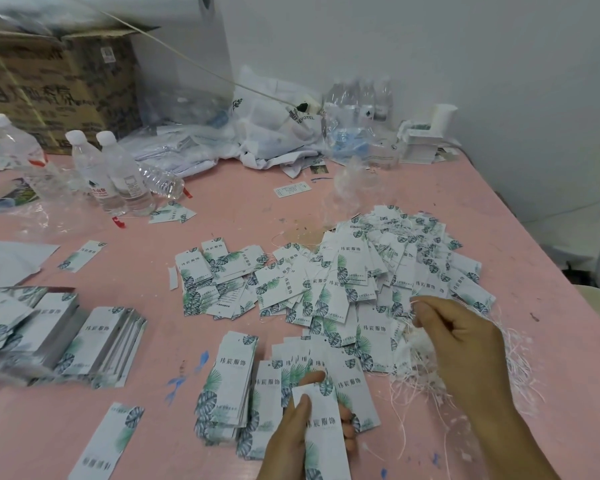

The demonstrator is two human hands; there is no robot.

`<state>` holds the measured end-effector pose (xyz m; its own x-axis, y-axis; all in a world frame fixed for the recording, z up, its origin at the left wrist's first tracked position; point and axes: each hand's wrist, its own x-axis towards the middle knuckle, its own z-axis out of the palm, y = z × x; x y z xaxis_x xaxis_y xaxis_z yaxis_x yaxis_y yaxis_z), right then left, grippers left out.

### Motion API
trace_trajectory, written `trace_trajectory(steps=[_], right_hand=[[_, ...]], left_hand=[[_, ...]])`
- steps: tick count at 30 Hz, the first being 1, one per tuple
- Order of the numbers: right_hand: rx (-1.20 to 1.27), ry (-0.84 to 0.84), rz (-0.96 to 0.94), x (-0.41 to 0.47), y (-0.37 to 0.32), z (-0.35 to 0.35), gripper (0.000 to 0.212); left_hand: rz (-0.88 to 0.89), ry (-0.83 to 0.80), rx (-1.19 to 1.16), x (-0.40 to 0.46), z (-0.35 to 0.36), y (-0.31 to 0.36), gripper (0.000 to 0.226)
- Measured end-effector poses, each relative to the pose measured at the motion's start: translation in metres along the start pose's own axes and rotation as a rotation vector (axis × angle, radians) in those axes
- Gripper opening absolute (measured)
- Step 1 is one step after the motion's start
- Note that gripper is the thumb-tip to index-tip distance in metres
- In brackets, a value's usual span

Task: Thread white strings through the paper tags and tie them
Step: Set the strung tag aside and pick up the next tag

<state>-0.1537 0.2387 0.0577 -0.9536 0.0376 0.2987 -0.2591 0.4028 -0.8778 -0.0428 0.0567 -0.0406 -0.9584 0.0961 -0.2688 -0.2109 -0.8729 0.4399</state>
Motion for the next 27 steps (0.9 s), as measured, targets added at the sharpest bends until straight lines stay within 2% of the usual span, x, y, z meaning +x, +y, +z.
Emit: trace_trajectory(steps=[2,4,5,6,8,11,13,17,20,22,24,25,27], right_hand=[[-0.12,0.089,-0.199,0.002,-0.008,-0.001,0.016],[-0.285,0.123,-0.425,0.003,-0.016,0.0,0.015],[-0.29,0.112,-0.454,0.003,-0.017,0.0,0.018],[-0.257,0.095,-0.424,0.003,-0.02,0.001,0.018],[-0.128,0.024,-0.241,0.002,-0.024,0.004,0.014],[0.015,-0.282,0.133,0.001,-0.02,0.014,0.015],[0.097,-0.459,0.313,-0.005,-0.013,0.024,0.015],[0.293,-0.528,0.564,-0.032,0.001,0.04,0.019],[0.407,-0.534,0.65,-0.048,0.004,0.047,0.023],[0.451,-0.52,0.659,-0.054,0.003,0.049,0.022],[0.403,-0.52,0.615,-0.06,-0.002,0.05,0.023],[0.364,-0.526,0.568,-0.063,-0.004,0.05,0.025],[0.256,-0.525,0.454,-0.069,-0.006,0.049,0.033]], left_hand=[[-0.011,0.06,-0.002,0.003,0.011,0.002,0.105],[-0.006,0.053,-0.031,0.002,0.015,0.003,0.108],[-0.01,0.072,-0.022,0.0,0.019,0.004,0.11],[-0.014,0.066,-0.02,-0.001,0.022,0.005,0.11],[-0.026,0.062,-0.042,-0.004,0.024,0.007,0.11],[-0.048,0.082,-0.007,-0.006,0.027,0.009,0.103],[-0.03,0.103,0.009,-0.005,0.024,0.007,0.086],[-0.03,0.123,-0.041,-0.006,0.022,0.006,0.09],[-0.047,0.165,-0.036,0.0,0.024,0.008,0.048],[-0.056,0.171,-0.01,0.003,0.027,0.011,0.049],[-0.025,0.157,0.037,0.002,0.029,0.016,0.075],[-0.031,0.179,0.118,0.003,0.032,0.017,0.075],[-0.01,0.289,0.345,0.004,0.034,0.015,0.047]])
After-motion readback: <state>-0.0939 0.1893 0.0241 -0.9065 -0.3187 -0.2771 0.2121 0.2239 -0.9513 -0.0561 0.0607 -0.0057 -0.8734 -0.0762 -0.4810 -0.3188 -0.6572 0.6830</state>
